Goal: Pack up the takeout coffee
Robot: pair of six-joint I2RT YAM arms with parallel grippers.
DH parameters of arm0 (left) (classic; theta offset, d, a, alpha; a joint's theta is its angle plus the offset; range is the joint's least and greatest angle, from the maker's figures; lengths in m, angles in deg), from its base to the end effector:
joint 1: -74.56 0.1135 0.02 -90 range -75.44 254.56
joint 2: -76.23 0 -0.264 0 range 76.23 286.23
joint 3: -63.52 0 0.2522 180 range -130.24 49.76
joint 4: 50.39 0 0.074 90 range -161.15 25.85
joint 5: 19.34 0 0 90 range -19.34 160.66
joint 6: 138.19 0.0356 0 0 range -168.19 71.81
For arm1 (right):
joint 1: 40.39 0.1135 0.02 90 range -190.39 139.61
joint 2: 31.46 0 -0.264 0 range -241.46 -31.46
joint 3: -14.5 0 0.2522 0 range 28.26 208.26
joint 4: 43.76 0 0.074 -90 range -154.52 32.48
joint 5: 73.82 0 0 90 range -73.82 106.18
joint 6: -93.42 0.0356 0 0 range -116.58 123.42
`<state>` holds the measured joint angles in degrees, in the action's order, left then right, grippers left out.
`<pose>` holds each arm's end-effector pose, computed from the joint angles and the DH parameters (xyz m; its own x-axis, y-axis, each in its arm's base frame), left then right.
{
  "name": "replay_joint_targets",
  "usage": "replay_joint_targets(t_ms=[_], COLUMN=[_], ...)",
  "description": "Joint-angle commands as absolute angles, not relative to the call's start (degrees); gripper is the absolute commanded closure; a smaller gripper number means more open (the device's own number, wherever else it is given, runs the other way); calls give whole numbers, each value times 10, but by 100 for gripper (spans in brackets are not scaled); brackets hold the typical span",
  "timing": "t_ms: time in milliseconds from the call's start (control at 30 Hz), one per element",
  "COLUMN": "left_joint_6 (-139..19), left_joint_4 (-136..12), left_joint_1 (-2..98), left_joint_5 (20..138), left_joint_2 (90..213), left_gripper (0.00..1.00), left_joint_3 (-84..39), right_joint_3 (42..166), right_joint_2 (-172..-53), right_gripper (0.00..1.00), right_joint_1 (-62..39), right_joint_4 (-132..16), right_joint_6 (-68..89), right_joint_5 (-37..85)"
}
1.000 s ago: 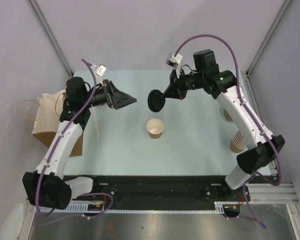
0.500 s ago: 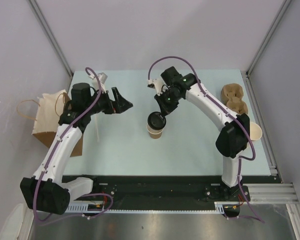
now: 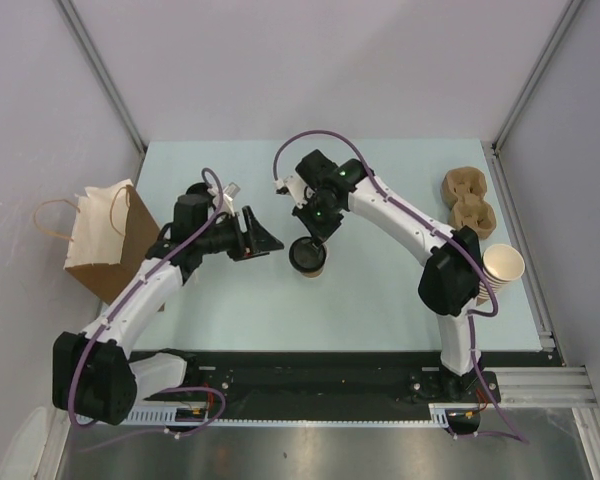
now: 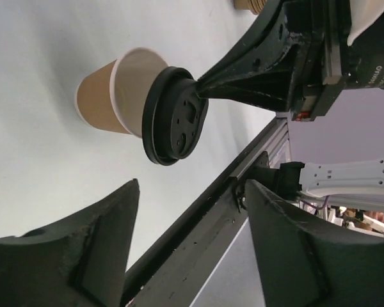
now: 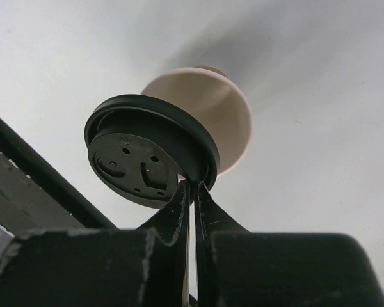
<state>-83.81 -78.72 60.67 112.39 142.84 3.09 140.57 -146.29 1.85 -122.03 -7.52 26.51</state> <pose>0.2358 -0.0827 0.2717 -0.8615 -0.2347 -0.4502 0.2581 0.5611 -0.7865 0.3072 0.2876 0.3019 -0.5339 -0.7370 -0.4145 -0.8295 0.5514 0.0880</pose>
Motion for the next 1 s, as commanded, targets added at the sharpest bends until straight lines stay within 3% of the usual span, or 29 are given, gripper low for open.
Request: replay_joint_targets(t_ms=[0, 100, 200, 400, 567, 967], left_joint_6=[-869, -856, -835, -807, -808, -812], left_joint_4=[-735, -729, -734, -772, -774, -757], left_joint_1=[585, 572, 554, 523, 523, 521], left_joint_5=[1131, 1123, 1115, 1056, 1055, 1066], left_joint_2=[1439, 1450, 1472, 1515, 1544, 1567], left_gripper=[37, 52, 59, 60, 52, 50], left_joint_3=[50, 53, 30, -24, -37, -43], right_joint_3=[1437, 1435, 1431, 1436, 1453, 1467], right_joint_2=[-1472, -1469, -1463, -1469, -1481, -1497], right_gripper=[100, 100, 100, 100, 100, 100], right_joint_1=[14, 15, 14, 5, -5, -8], right_joint_4=[-1222, -1222, -1221, -1222, -1230, -1241], right_joint_6=[-72, -74, -75, -73, -75, -78], right_joint_5=[244, 244, 243, 243, 251, 277])
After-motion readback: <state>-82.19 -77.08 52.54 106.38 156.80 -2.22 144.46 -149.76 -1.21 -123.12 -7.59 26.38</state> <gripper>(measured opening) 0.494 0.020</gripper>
